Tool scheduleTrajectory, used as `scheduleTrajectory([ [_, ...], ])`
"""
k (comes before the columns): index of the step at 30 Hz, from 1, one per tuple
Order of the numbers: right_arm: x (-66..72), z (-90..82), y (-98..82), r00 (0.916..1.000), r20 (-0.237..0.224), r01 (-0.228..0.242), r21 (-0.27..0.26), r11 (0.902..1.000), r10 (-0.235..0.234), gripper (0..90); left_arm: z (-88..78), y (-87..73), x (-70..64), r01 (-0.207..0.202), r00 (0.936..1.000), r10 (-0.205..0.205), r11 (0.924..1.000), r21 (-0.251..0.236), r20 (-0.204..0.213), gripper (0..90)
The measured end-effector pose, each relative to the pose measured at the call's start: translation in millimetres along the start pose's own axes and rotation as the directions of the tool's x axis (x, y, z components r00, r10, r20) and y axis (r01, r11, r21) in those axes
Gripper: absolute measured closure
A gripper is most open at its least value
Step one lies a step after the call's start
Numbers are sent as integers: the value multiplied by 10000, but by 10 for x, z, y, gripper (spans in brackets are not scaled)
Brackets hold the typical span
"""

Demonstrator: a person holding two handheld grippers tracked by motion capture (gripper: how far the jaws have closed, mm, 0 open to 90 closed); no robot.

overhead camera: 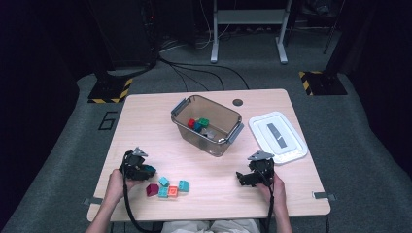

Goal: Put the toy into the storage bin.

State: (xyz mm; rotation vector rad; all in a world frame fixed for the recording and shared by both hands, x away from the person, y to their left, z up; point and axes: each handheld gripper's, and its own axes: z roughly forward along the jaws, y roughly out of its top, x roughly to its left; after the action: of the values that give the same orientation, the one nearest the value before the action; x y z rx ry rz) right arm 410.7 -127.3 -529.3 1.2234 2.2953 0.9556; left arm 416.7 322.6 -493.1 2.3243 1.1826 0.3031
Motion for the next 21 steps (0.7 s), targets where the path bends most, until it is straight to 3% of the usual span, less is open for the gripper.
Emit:
scheduleTrajectory([
  [15, 0, 8, 8, 10000, 18, -24, -46, 10000, 24, 2, -216, 269, 1, -410, 9991, 406, 9981, -467, -107, 587],
  [21, 10, 8, 11, 9999, -60, -87, 11, 10000, 87, 0, -297, 400, -22, -746, 9969, 732, 9959, -512, -294, 587],
])
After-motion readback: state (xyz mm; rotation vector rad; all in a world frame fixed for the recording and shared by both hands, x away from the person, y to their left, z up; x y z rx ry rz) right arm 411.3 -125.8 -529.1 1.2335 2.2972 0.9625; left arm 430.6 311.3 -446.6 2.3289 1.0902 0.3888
